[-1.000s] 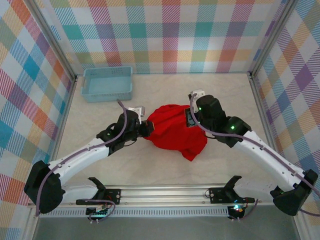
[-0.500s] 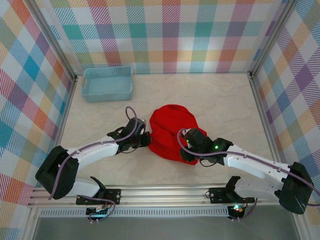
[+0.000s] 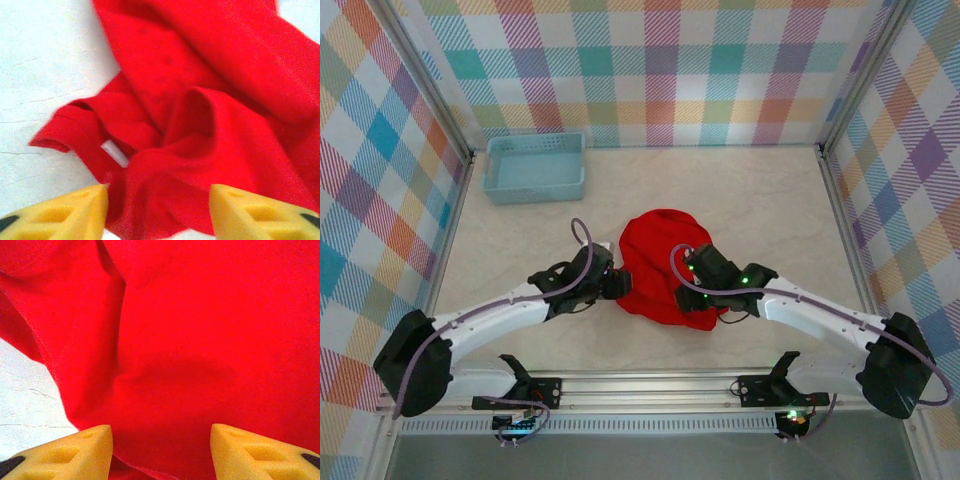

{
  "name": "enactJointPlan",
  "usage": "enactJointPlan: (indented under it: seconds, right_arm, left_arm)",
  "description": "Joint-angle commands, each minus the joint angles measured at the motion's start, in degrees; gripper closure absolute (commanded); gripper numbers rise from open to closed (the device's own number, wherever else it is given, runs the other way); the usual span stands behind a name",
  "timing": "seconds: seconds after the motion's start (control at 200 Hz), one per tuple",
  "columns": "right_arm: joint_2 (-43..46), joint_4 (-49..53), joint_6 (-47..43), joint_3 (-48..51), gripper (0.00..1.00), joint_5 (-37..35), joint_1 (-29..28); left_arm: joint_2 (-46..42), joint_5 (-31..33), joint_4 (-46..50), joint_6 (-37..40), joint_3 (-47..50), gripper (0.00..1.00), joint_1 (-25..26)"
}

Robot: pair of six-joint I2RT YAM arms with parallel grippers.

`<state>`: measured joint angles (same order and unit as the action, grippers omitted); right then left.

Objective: Fold the inside-out t-shirt

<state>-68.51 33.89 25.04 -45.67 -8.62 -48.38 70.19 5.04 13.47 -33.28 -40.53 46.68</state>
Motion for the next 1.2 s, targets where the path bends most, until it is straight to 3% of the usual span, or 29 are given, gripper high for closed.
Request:
enactJointPlan:
  seconds: [0.0,0.09,0.27,0.61,0.745,0.915,1.02,1.195]
  right_arm:
    - [-1.14,-1.46,-0.43,0.58,0.5,0.65,0.17]
    - [-2.64,-1.9,-0.26,-0.72,0.69,0.98,1.29]
    - [-2.15,-3.11,0.25,-2.84,1.0,1.76,3.94]
    - [5.62,-6.6,0.86,-2.26,1.0,8.44,4.61]
    - [7.07,-6.83,1.21,-0.51,1.0,7.88,4.59]
    - [9.82,-3.86,1.59,-1.21,1.0,1.74,4.87]
    - [11.45,-2.83,2.18,-1.7,1.0,-0.85,7.05]
    - [9.22,-6.41,0.7,0.03,1.0,5.61,15.53]
  left_arm:
    - [-1.77,2.19,-1.7,-0.55,1.46,0.36,6.35]
    - [-0.35,0.61,-7.86,-0.47,2.5,0.3,10.59]
    - [6.34,-3.34,-17.52,-1.57,2.76,0.26,13.25]
    - [17.9,-3.19,-22.35,-3.39,-3.99,0.19,15.64]
    - [20.77,-2.64,-23.9,-4.65,-4.95,0.2,15.55]
    - [22.67,0.69,-19.95,-5.42,-5.59,0.34,15.53]
    - [22.82,3.13,-16.77,-4.85,-5.19,0.53,15.38]
    - [20.02,0.95,-21.36,-3.9,0.31,0.77,15.38]
